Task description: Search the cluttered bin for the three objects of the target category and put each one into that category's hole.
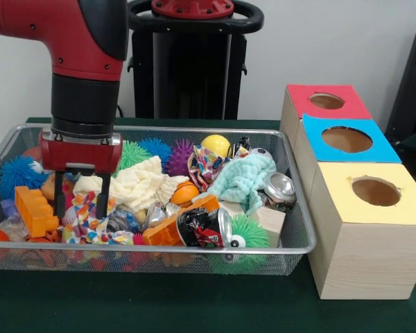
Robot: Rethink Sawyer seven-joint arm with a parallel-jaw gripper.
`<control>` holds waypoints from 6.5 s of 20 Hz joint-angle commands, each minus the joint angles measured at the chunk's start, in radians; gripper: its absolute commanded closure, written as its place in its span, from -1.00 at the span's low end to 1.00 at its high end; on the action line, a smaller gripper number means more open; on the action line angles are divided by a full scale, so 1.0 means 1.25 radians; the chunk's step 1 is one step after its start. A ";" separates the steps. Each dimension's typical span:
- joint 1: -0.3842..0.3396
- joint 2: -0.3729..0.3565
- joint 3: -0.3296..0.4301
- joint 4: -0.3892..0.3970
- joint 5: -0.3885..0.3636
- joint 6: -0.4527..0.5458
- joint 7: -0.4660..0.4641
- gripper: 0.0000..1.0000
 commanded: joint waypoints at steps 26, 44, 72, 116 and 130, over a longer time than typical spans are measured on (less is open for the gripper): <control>-0.052 0.108 0.091 0.038 0.001 0.025 0.004 -1.00; -0.006 0.074 0.033 0.024 -0.004 0.117 -0.027 1.00; -0.179 -0.023 0.248 0.138 0.214 0.341 -0.117 1.00; -0.174 -0.062 0.440 0.346 0.245 0.022 0.187 1.00; 0.042 -0.102 0.242 0.321 0.319 -0.072 0.234 1.00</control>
